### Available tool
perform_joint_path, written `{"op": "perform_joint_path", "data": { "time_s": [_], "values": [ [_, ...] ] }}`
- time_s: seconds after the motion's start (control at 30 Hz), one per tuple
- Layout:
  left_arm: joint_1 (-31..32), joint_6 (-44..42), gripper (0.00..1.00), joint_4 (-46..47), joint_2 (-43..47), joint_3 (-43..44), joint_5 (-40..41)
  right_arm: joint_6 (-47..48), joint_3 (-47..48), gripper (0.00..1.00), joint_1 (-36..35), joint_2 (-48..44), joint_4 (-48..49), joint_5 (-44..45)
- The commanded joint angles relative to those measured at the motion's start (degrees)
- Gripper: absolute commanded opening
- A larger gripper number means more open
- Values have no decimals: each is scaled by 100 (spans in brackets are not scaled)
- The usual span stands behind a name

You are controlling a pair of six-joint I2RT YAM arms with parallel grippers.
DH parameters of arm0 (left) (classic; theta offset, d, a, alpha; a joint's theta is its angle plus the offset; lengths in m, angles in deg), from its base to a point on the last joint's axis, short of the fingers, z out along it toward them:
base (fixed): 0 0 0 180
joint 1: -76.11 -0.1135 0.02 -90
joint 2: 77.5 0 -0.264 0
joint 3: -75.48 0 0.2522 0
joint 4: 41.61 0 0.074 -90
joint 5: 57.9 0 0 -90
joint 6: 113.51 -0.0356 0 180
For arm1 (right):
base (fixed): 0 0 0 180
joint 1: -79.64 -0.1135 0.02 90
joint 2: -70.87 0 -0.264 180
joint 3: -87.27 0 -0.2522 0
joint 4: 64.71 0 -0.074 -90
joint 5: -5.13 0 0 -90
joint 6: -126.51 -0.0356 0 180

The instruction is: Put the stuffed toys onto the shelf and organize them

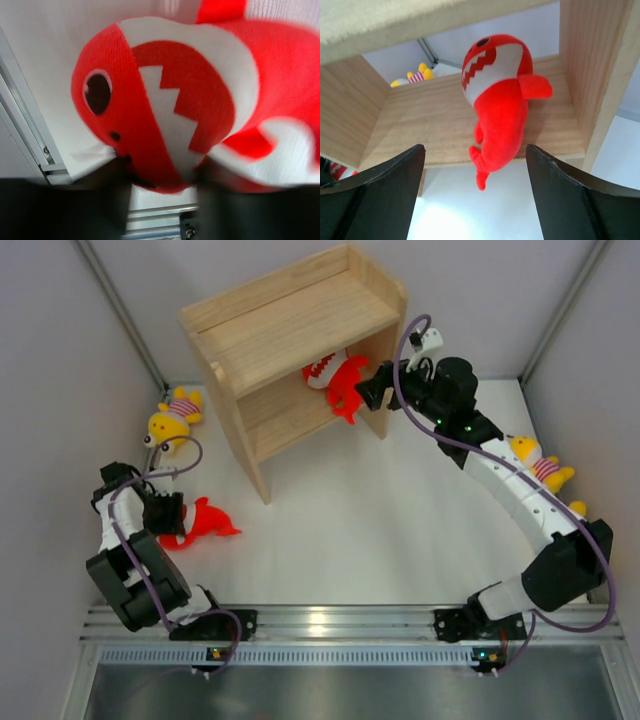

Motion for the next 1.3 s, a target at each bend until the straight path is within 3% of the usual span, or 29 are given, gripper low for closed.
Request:
{"op": "perform_joint_path", "data": {
  "time_s": [0.0, 0.03, 0.07, 0.27, 0.43, 0.53, 0.6, 0.73, 0.87, 1.07, 1.27],
  "values": [
    [-28, -313, 40, 122, 196, -214, -400, 216, -115, 81, -113, -520, 6, -221],
    [-28, -366, 7, 113, 319, -319, -409, 287, -150, 81, -140, -591, -38, -143],
    [-36, -445, 0, 78, 459, -355, -444, 401, -159, 81, -192, -653, -317, -116],
    [-45, -1505, 0, -1045, 2023, -75, -1558, 1909, -729, 81, -1158, -1338, -339, -492],
    [-37, -2676, 0, -2529, 2877, 776, -2937, 3133, -1344, 81, -2598, -1515, 92, -1152],
    [-28, -2627, 0, -2945, 2808, 1303, -3116, 4178, -1878, 82, -3398, -1559, 611, -1101],
    [-28, -2520, 0, -3095, 2799, 1481, -3107, 5267, -2275, 82, -4099, -1603, 1093, -472],
    [-28, -2143, 0, -3086, 2851, 1640, -3089, 6568, -3076, 84, -5147, -1332, 2770, 235],
    [-19, -2107, 0, -3139, 2921, 1596, -3273, 7481, -3051, 86, -5457, -752, 3704, 833],
    [-19, -2010, 0, -3218, 2992, 1622, -3335, 8661, -2559, 89, -5695, 1066, 5153, 2107],
    [-1, -2071, 0, -3315, 2983, 1605, -3344, 8884, -2084, 92, -5712, 1981, 6096, 2573]
  ]
}}
